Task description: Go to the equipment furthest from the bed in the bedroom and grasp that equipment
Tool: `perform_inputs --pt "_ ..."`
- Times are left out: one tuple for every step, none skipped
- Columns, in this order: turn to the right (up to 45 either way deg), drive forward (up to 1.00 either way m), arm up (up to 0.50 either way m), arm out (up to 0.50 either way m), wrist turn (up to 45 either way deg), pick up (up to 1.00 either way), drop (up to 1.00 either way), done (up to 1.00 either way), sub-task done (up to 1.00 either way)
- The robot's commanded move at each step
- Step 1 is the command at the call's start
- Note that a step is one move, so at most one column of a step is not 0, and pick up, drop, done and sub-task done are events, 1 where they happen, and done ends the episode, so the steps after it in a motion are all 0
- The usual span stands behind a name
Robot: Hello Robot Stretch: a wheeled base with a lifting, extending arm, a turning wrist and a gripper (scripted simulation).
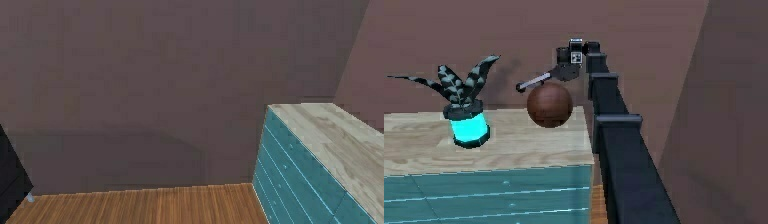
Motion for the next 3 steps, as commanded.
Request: perform_inputs --pt "0.0 0.0 0.0 0.0 18.0 0.0 0.0 0.0 0.0" --pt "0.0 0.0 -0.16 0.0 0.0 0.0 0.0 0.0 0.0" --pt "0.0 0.0 0.0 0.0 0.0 1.0 0.0 0.0 0.0"
